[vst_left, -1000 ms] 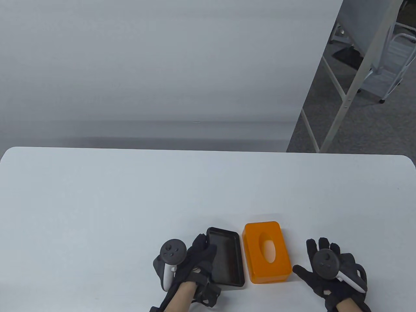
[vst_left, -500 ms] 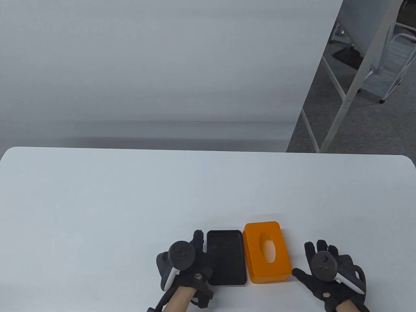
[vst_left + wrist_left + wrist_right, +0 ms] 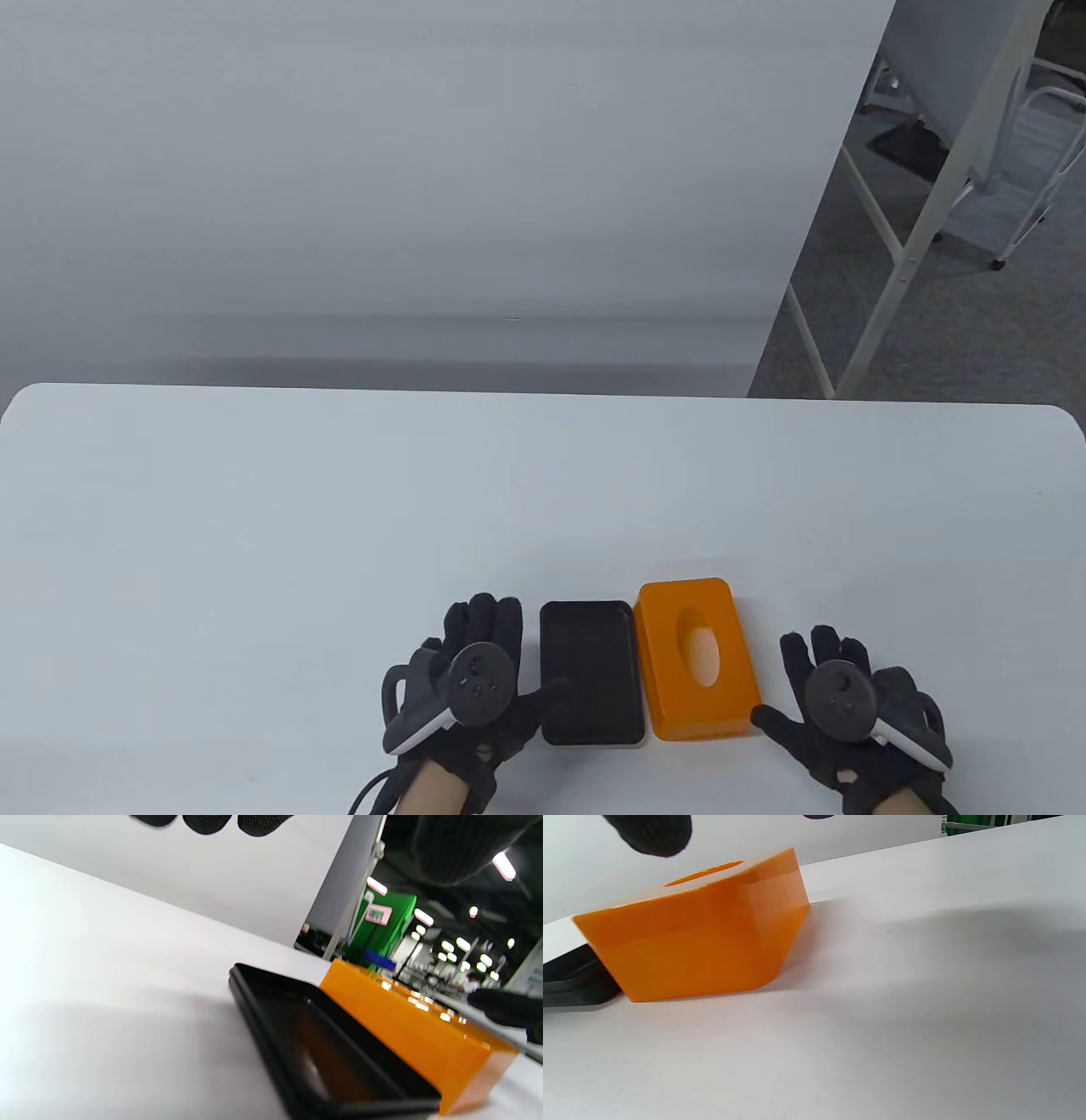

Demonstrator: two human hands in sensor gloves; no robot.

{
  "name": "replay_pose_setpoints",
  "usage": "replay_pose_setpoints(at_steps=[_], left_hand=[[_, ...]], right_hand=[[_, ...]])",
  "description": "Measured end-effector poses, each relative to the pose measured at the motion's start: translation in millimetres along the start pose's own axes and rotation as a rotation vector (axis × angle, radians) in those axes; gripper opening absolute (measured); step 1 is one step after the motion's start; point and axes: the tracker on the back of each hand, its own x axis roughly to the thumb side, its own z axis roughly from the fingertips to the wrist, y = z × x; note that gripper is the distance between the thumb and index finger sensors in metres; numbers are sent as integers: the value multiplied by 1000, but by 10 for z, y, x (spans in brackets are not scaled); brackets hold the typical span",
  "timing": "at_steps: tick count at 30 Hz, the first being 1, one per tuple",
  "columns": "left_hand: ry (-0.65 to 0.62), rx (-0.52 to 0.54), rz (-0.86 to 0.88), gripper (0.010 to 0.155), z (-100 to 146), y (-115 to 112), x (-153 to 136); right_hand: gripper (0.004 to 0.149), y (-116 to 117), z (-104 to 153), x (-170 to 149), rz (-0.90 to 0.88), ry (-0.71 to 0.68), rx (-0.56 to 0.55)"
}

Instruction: Separate tissue box from tissue box base

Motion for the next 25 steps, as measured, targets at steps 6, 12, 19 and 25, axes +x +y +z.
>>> replay_pose_setpoints(at_steps=[6, 12, 19, 25], left_hand=[[-9, -61, -66, 111, -17, -66, -1], [-3, -85, -74, 111, -42, -86, 38], [-4, -68, -66, 110, -54, -67, 14], [-11, -75, -88, 110, -81, -109, 26]], right_hand=[[89, -48, 46, 105, 10, -27, -22], [88, -41, 69, 73, 5, -14, -20], [88, 23, 38, 69, 14, 0, 4], [88, 5, 47, 74, 13, 6, -7]])
